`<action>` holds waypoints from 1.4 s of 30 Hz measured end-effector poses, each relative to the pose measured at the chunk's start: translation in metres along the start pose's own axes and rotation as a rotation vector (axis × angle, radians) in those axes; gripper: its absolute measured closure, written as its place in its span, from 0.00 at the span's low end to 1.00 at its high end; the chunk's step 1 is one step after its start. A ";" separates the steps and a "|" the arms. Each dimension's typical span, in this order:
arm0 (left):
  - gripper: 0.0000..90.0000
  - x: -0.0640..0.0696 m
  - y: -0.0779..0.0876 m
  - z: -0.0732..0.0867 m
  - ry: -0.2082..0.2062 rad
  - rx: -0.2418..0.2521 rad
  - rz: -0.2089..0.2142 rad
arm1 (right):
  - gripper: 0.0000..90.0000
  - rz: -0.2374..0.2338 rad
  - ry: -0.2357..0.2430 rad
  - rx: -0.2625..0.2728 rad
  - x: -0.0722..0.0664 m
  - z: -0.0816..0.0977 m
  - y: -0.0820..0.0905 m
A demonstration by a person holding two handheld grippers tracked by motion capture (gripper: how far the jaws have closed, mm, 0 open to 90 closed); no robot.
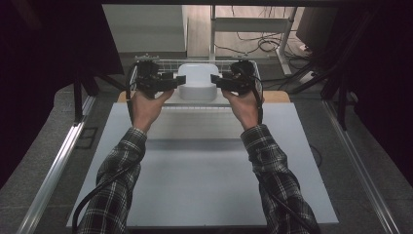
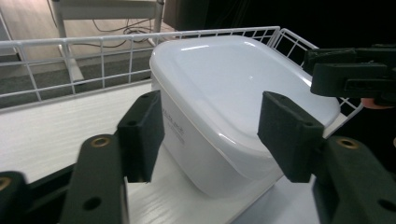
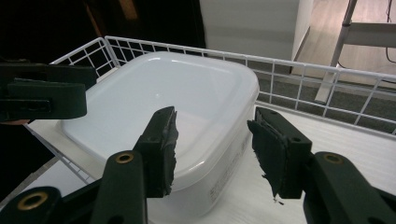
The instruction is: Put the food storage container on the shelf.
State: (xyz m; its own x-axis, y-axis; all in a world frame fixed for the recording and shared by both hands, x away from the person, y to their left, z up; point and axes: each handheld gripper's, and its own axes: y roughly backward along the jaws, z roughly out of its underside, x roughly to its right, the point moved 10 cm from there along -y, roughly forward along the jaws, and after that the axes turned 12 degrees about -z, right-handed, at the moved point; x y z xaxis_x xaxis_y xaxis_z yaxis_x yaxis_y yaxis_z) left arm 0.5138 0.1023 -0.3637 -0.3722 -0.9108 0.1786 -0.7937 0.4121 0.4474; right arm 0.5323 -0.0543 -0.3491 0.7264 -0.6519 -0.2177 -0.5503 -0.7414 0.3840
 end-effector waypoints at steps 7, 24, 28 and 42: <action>0.31 0.003 0.011 -0.005 -0.005 0.019 0.023 | 0.40 -0.040 -0.020 0.004 -0.006 -0.001 0.003; 0.07 0.018 0.026 0.035 -0.103 -0.033 0.104 | 0.06 -0.120 0.084 -0.048 -0.027 0.023 0.009; 0.06 0.018 0.028 0.047 -0.127 -0.031 0.098 | 0.04 -0.121 0.109 -0.062 -0.029 0.033 0.012; 0.05 0.027 0.040 0.076 -0.179 -0.012 0.100 | 0.03 -0.136 0.135 -0.083 -0.039 0.058 0.021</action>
State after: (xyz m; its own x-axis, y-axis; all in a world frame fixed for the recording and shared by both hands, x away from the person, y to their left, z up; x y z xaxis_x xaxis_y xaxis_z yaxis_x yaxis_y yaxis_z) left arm 0.4353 0.0961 -0.4078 -0.5291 -0.8461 0.0646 -0.7433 0.4988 0.4457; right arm 0.4690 -0.0537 -0.3846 0.8434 -0.5150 -0.1529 -0.4114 -0.8022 0.4327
